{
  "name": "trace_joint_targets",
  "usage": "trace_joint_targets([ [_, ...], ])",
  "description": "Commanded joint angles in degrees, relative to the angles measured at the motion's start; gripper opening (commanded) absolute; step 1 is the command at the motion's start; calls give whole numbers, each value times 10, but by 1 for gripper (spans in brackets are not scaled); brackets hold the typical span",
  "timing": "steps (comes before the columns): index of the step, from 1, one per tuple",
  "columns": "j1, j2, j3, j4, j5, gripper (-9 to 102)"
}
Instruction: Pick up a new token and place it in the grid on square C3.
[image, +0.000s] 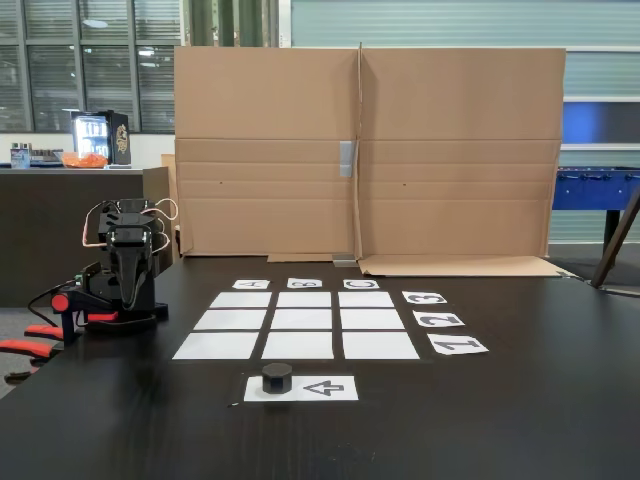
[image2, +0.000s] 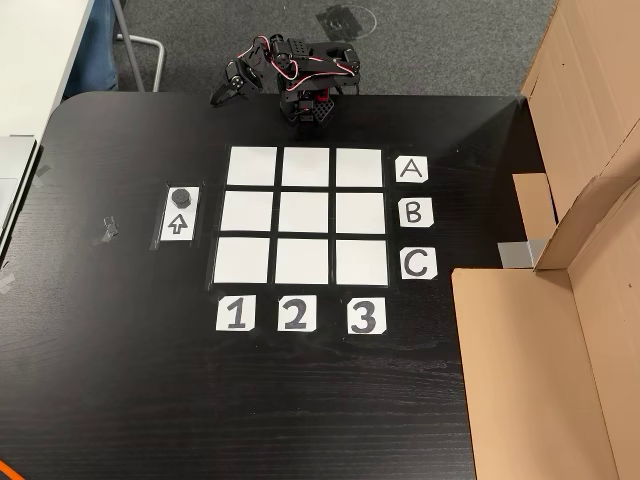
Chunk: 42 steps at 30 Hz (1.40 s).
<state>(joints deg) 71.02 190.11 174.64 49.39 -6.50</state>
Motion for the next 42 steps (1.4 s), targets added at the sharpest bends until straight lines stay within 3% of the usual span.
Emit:
trace_joint_targets([
  [1,5,4,-2,1,4,0],
  [33,5,4,-2,1,4,0],
  [42,-63,2,-4,8,1,0],
])
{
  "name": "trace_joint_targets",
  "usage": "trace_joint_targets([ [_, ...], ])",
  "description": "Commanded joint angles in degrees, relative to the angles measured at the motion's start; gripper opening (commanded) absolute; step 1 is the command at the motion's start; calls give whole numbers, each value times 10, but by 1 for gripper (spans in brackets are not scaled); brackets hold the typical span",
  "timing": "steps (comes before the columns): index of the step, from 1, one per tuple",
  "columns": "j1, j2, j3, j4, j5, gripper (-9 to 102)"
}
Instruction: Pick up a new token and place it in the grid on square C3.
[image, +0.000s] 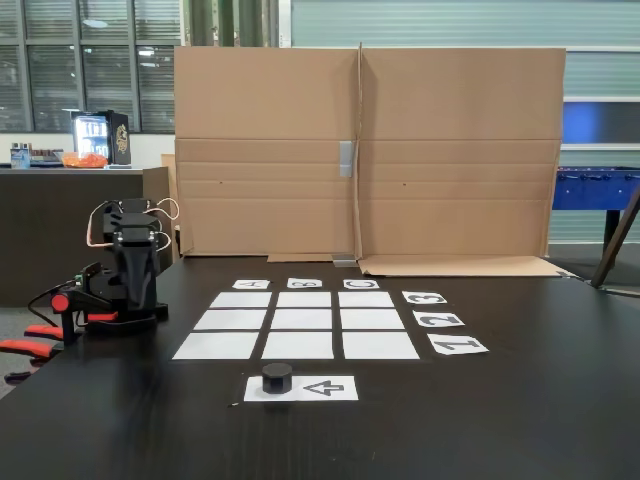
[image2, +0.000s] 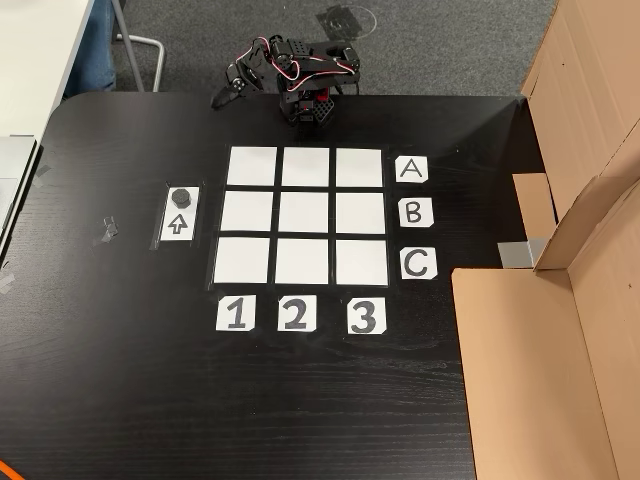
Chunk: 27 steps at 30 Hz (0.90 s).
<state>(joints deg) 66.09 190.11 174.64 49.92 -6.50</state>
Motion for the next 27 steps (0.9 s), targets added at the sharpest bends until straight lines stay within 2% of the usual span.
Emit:
trace_joint_targets([
  [1,-14,-1,-4,2,1,0],
  [8,-45,-128,-52,-14,2,0],
  [14,-47,-264,-203,11,1,0],
  [16,-47,-308,-272,42,1,0],
  [21,-53,-425,-465,186,1,0],
  [27,-54,-533,-610,245,1,0],
])
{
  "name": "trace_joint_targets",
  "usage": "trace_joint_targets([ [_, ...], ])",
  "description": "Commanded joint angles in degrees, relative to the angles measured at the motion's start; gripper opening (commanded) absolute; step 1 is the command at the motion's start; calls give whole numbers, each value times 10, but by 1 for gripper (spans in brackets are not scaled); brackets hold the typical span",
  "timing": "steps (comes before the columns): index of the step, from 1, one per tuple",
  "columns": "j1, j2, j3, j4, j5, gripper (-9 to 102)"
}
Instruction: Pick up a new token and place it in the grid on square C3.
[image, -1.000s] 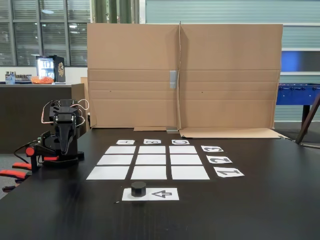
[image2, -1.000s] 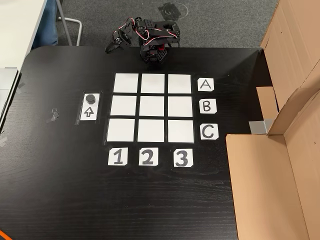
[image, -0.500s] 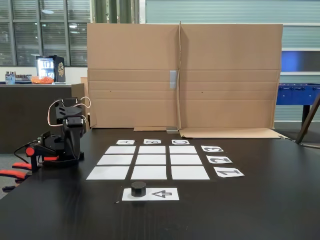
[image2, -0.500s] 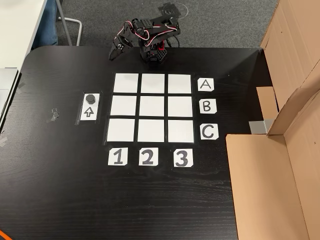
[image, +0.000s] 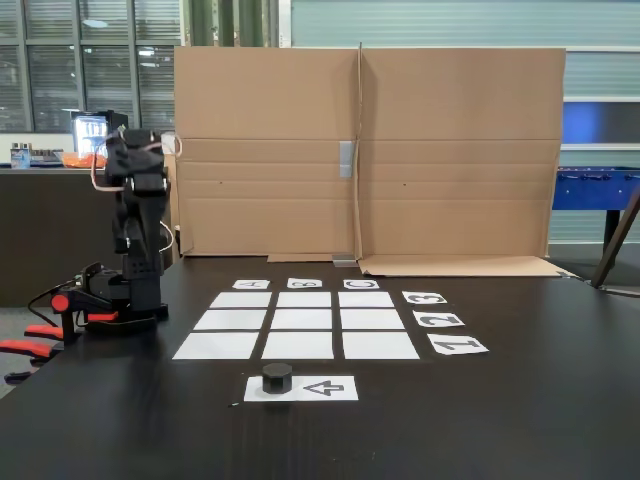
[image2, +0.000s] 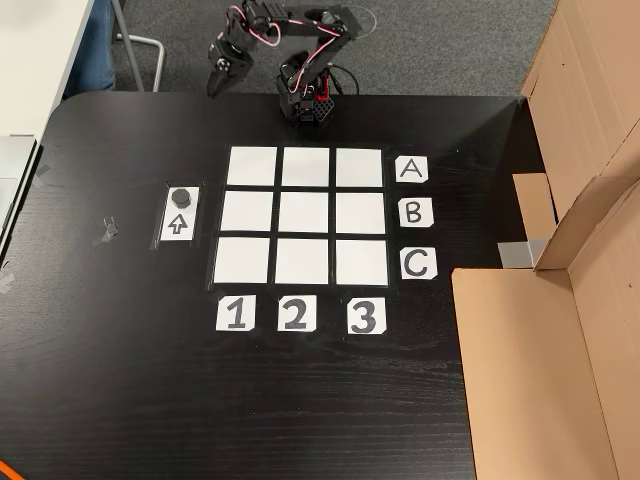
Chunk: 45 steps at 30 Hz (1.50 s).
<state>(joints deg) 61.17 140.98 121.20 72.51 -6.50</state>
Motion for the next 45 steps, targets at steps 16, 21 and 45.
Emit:
trace_joint_targets([
  [16,1,-333,-340,55,3,0],
  [21,-3,-397,-407,56,4,0],
  [45,-75,-768,-730,128,5,8],
])
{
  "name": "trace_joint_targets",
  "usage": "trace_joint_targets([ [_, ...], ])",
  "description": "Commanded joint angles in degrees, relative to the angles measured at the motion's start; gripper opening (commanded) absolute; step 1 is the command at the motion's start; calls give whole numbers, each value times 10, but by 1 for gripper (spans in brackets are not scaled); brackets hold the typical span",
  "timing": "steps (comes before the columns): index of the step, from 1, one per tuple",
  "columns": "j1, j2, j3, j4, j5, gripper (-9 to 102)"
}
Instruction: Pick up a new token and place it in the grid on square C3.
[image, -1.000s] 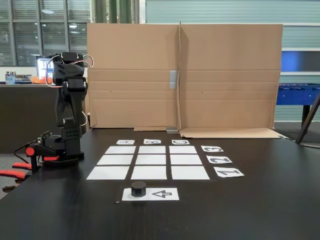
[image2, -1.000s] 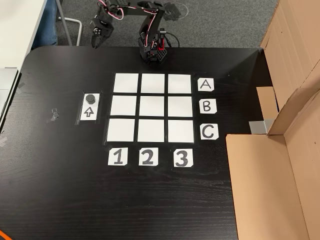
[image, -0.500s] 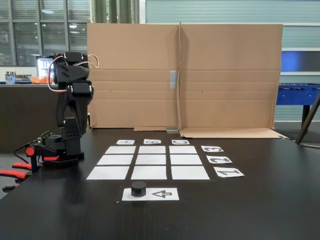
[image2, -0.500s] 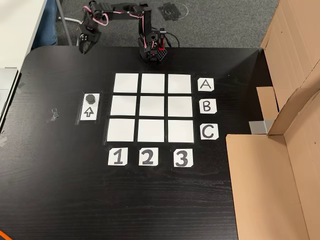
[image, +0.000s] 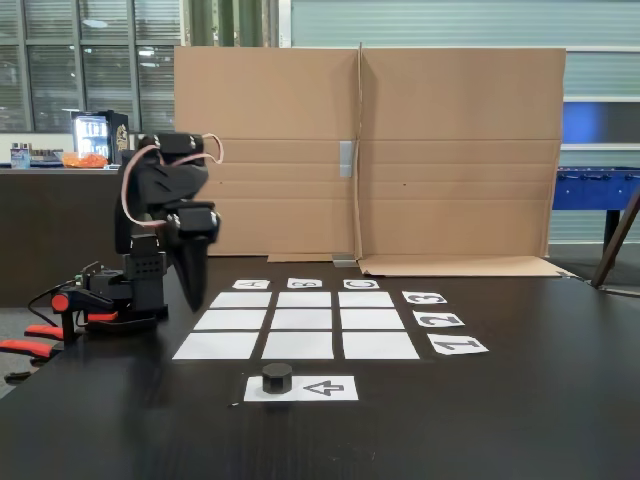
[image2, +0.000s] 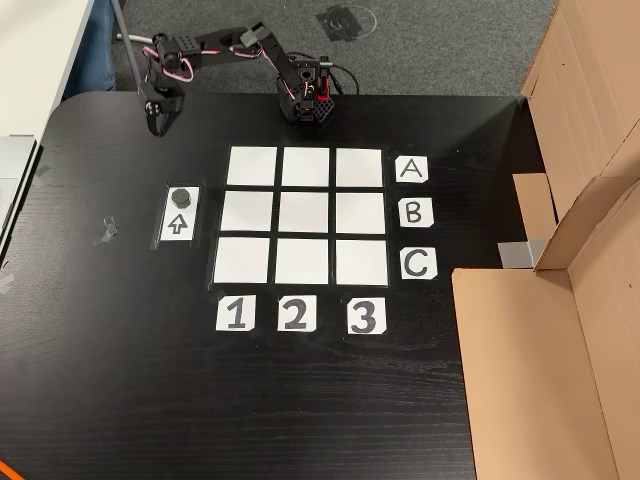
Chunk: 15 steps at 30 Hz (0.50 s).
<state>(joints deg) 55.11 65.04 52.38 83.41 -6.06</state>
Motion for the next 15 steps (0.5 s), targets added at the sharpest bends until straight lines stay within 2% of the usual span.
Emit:
trace_joint_targets([
  [1,-18,-13,-46,25,1,10],
  [8,-44,-32,-64,76,1,33],
  [12,-55,-40,-64,94,1,39],
  [15,-61,-50,-69,95,3,39],
])
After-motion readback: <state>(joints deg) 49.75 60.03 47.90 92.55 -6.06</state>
